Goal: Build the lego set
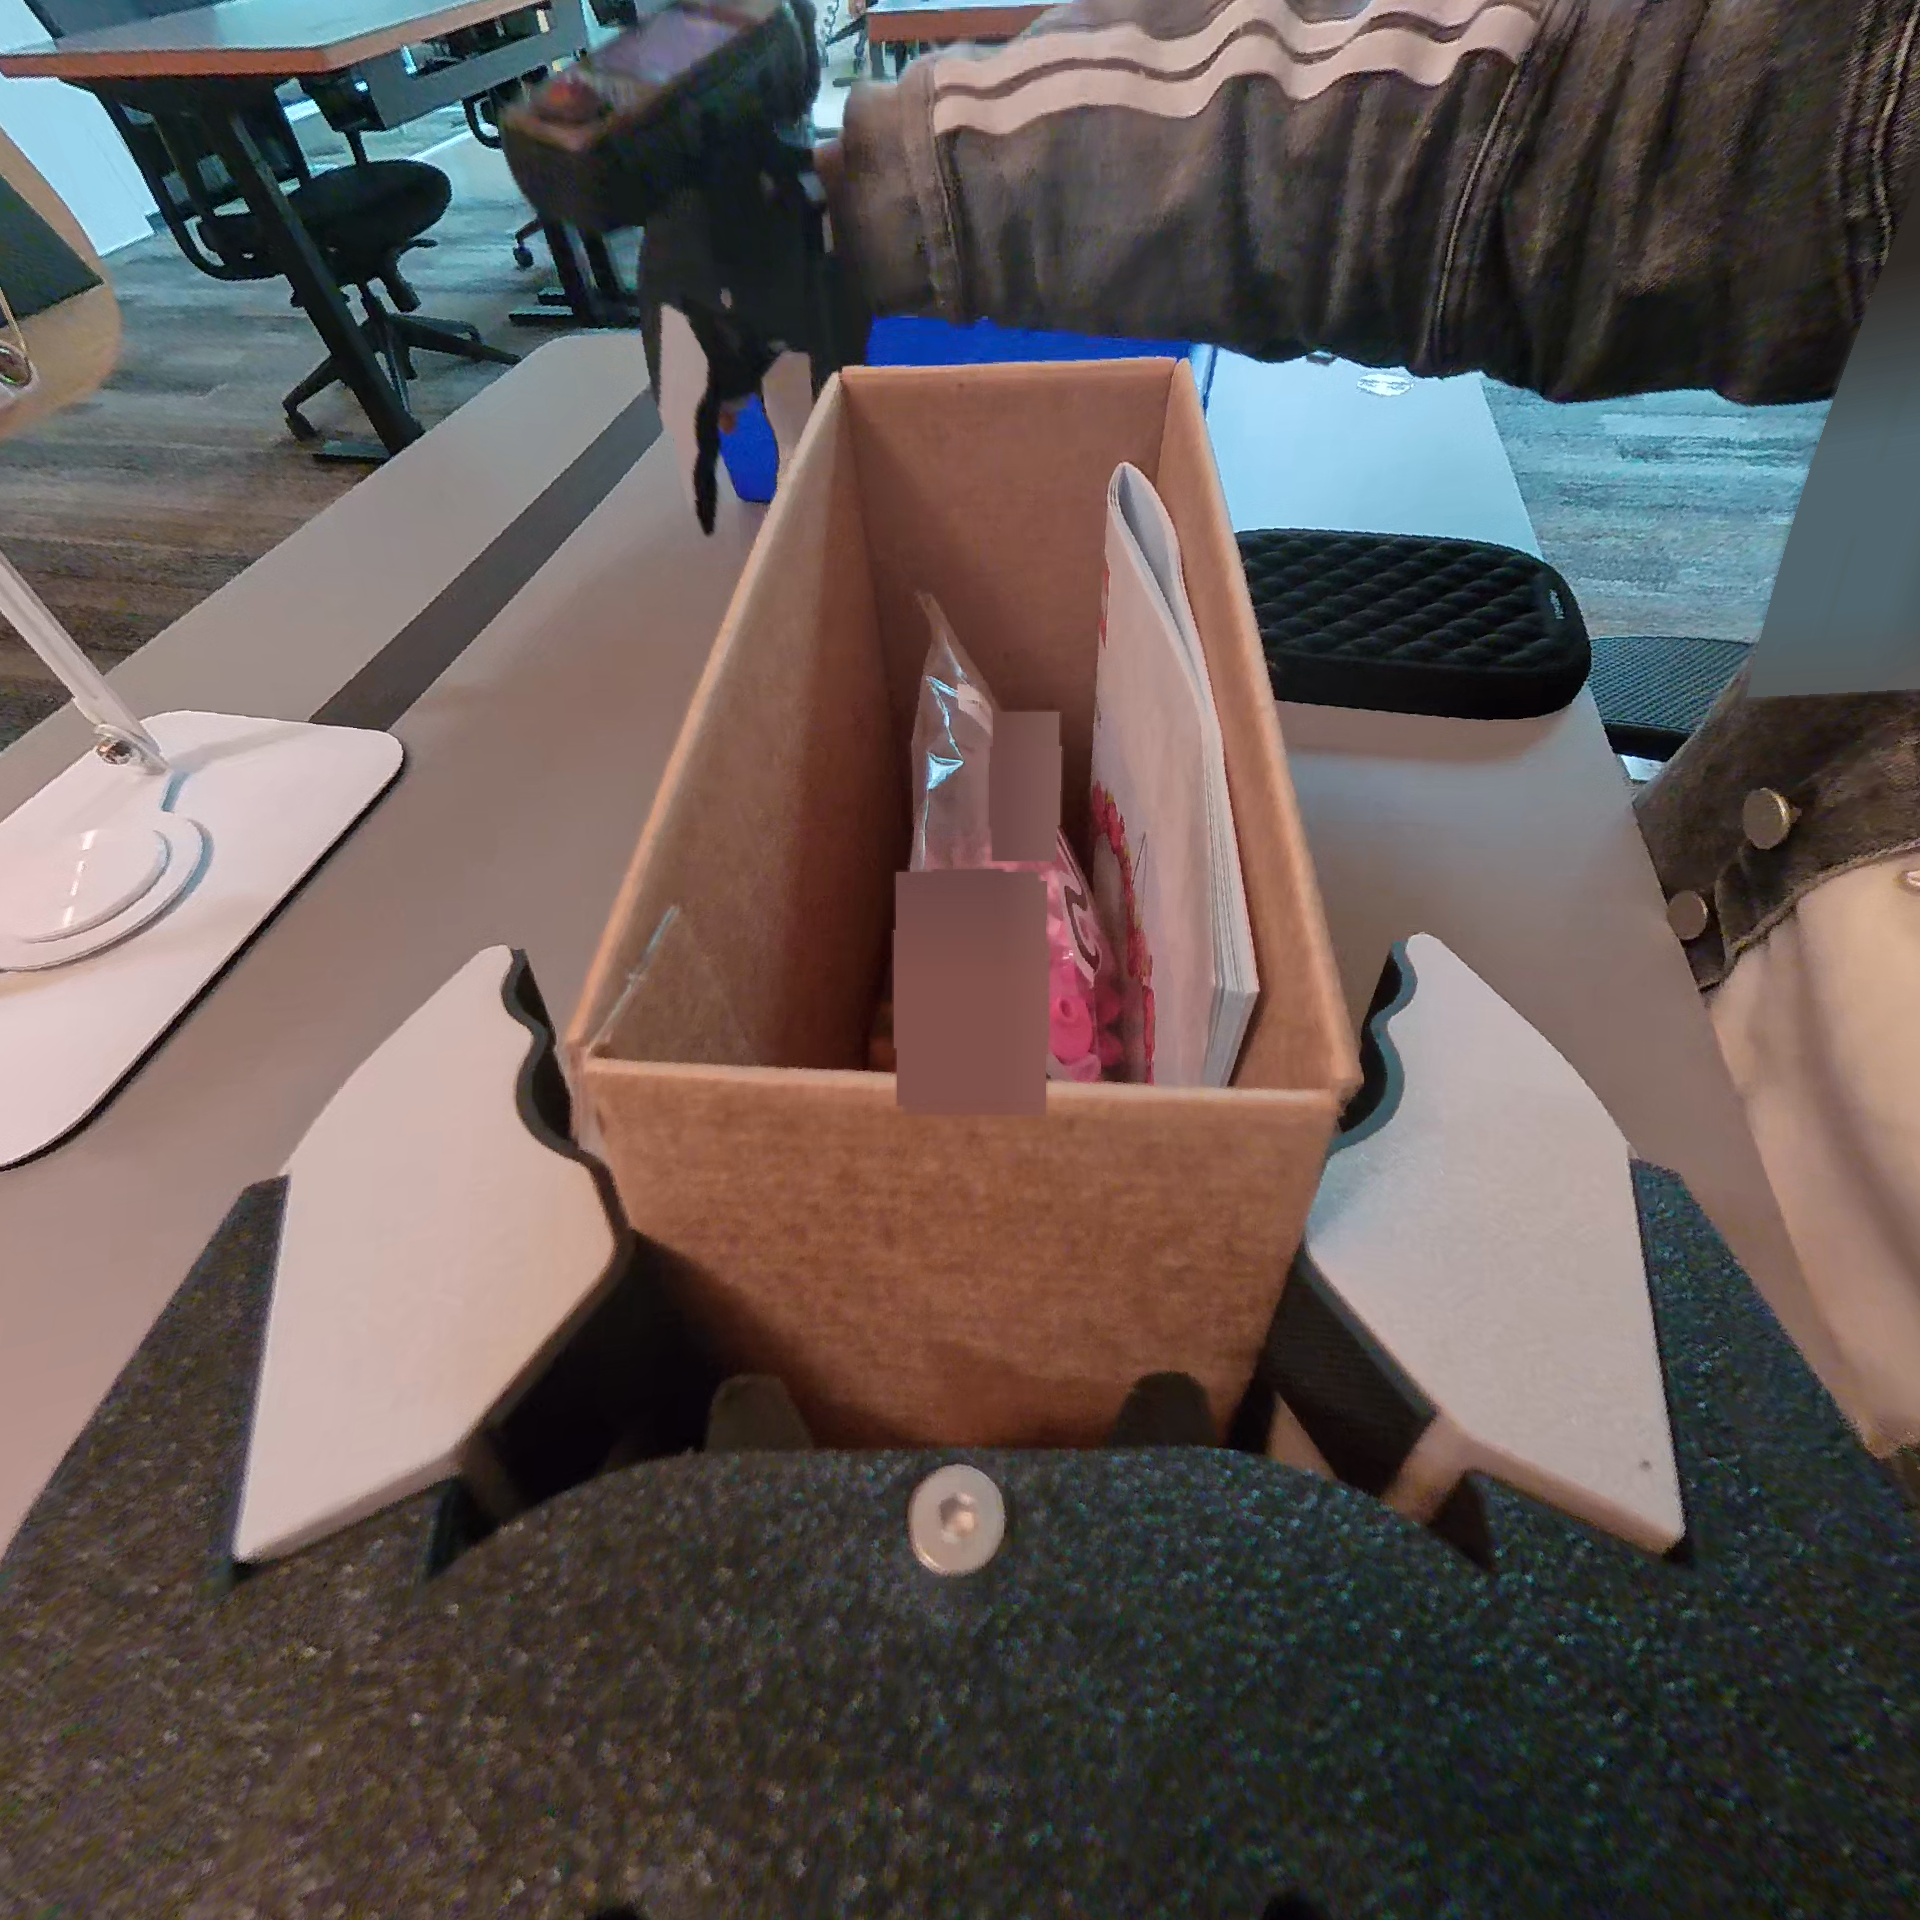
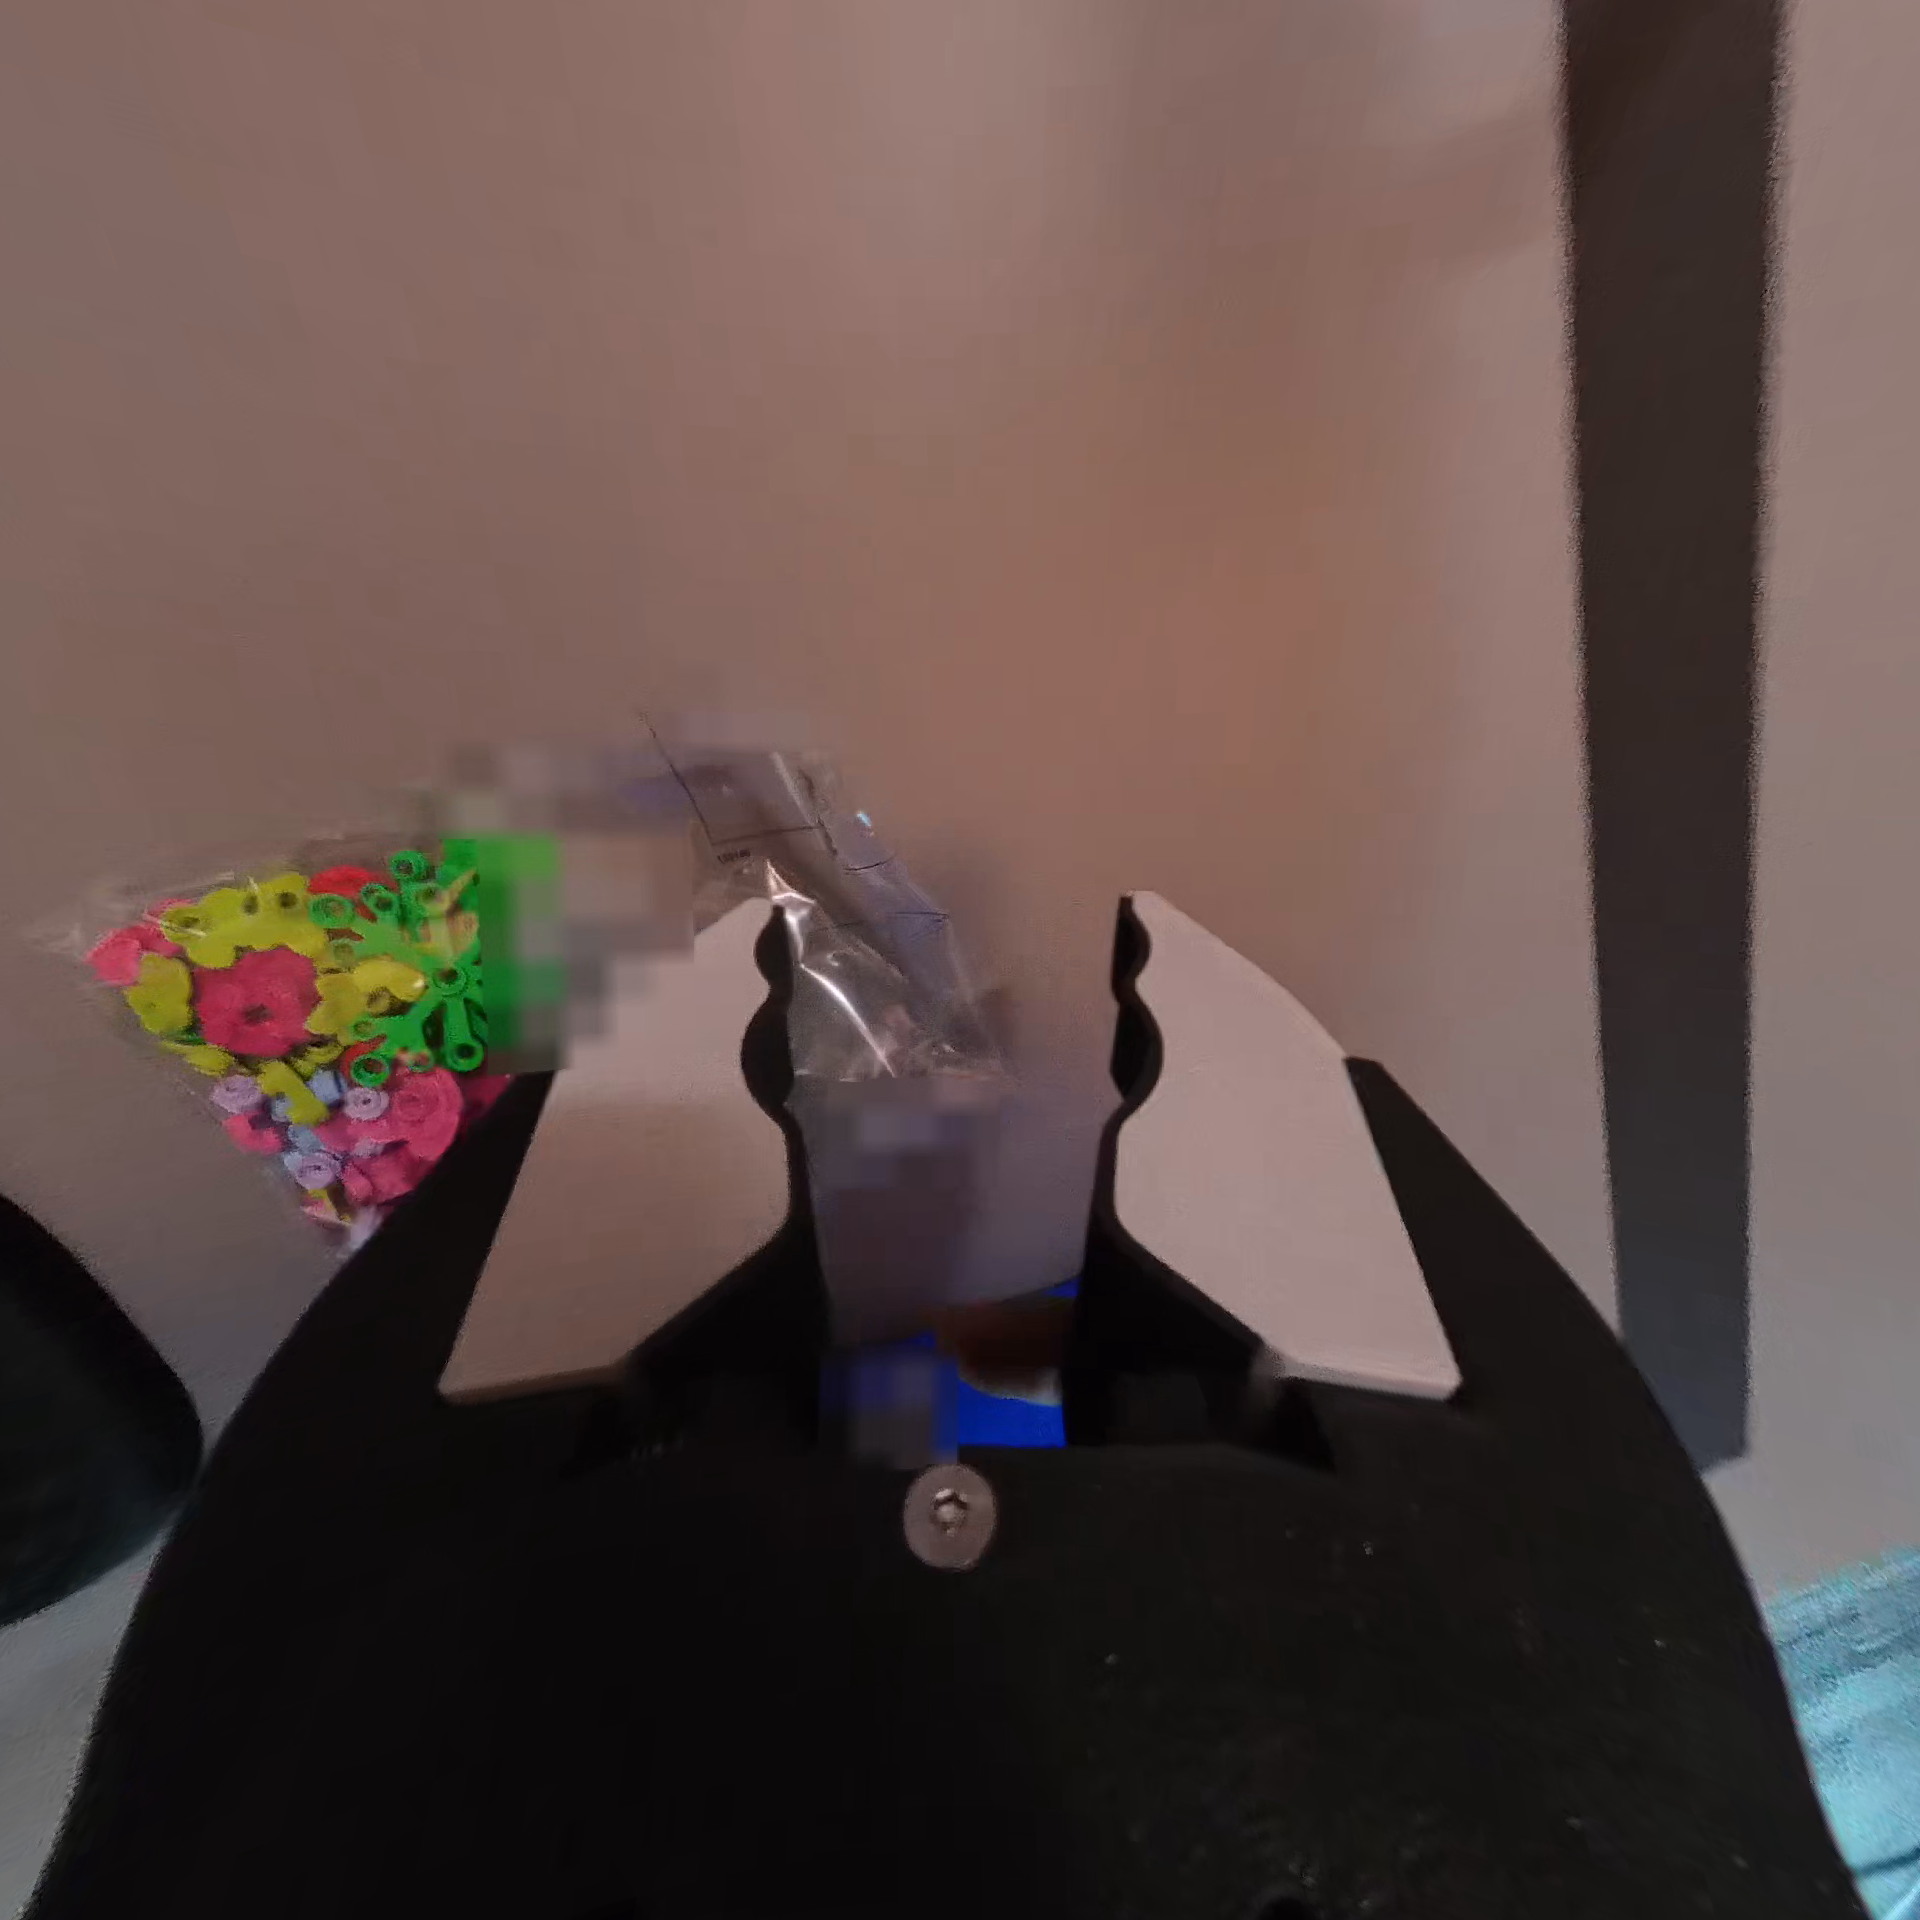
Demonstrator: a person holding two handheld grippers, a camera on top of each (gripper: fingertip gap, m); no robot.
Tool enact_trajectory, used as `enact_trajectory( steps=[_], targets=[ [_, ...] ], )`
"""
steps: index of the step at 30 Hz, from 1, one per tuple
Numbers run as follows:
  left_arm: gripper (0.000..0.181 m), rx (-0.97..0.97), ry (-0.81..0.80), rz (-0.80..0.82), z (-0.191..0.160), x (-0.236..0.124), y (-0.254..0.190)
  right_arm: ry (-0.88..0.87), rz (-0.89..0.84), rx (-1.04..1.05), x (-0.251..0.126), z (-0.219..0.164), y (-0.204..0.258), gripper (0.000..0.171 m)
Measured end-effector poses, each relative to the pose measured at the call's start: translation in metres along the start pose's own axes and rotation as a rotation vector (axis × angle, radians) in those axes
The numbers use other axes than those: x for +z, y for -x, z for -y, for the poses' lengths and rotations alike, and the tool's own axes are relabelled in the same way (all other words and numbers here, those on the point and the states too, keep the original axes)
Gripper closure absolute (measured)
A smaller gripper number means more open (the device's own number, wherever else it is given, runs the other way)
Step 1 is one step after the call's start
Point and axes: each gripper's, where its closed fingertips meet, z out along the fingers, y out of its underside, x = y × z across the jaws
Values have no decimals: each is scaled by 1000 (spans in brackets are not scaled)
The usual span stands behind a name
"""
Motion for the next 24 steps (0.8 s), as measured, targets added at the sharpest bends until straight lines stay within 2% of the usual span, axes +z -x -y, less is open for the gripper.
enact_trajectory(
  steps=[2,4,7,9,11,13,15,18,20,24],
  targets=[
    [38,5,-6,-3,1,0,-1,-70,-65,15,-23,15,-4,105],
    [38,14,-9,-3,1,0,-2,-175,-146,17,-57,39,-3,106],
    [38,29,-13,0,2,0,-4,-391,-204,-49,-116,92,27,119],
    [38,46,-15,0,3,0,-6,-537,-87,-151,-149,132,80,130],
    [38,61,-16,0,3,1,-9,-609,92,-270,-168,164,141,139],
    [38,74,-17,2,4,1,-10,-601,282,-381,-171,185,197,149],
    [38,92,-13,7,4,2,-13,-523,361,-432,-161,201,227,153],
    [38,116,-7,18,5,2,-16,-377,345,-488,-138,216,245,153],
    [38,117,-5,20,5,2,-16,-270,258,-509,-120,222,242,152],
    [38,93,-5,25,4,2,-14,-156,209,-580,-100,224,249,154]
  ],
)
